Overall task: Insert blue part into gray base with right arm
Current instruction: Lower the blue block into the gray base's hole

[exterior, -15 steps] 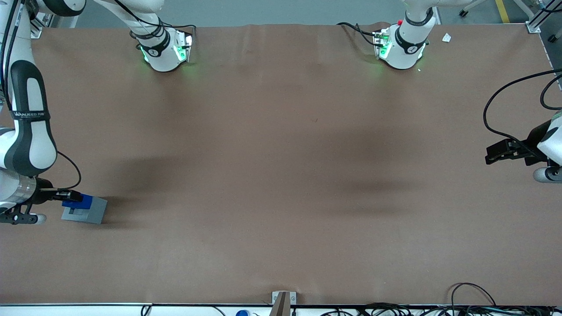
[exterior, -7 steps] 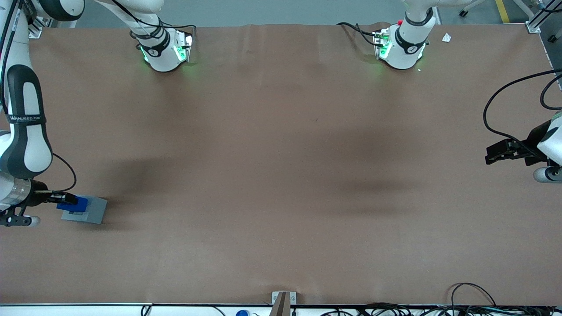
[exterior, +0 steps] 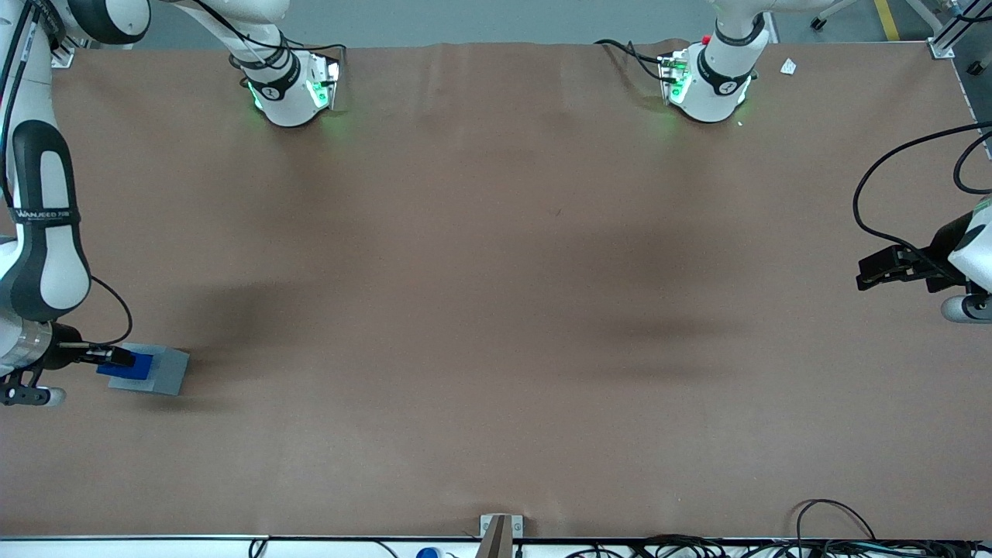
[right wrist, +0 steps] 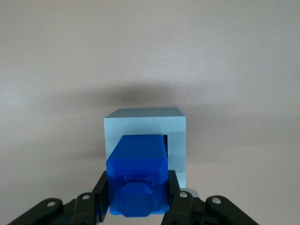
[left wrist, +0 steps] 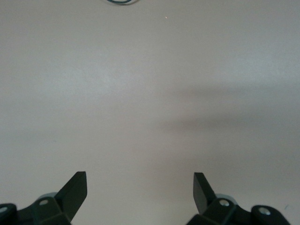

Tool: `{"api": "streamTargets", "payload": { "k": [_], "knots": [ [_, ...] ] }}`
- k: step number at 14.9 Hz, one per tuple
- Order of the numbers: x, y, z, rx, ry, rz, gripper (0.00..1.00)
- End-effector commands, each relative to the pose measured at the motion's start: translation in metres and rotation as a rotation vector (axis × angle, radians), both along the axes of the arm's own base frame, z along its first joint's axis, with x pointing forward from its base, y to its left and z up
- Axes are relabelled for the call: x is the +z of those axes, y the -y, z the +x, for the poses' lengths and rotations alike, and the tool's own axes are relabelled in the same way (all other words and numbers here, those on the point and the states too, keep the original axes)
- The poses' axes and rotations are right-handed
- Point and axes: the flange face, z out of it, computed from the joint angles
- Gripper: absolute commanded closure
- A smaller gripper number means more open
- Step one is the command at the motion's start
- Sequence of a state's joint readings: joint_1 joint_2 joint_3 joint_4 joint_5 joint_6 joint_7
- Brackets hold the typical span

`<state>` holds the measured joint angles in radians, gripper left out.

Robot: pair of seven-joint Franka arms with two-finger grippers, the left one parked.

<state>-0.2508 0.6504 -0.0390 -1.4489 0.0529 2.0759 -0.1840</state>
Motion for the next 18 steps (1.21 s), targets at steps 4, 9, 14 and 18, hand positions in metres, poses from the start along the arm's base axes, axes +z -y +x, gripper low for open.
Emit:
{"api": "streamTargets", "payload": {
  "k": [4,9,14,18],
  "knots": [
    [-0.0074,0.0073,0.0012,-0.082,-0.01,0.015,0.99],
    [-0.0077,0.004,0.0018,-0.077,-0.013,0.016,1.0],
    [-0.0071,-0.0008,0.0039,-0.065,-0.01,0.006,0.87],
    [-0.0098,0.0001,0.0035,-0.067,-0.01,0.009,0.86]
  ]
}}
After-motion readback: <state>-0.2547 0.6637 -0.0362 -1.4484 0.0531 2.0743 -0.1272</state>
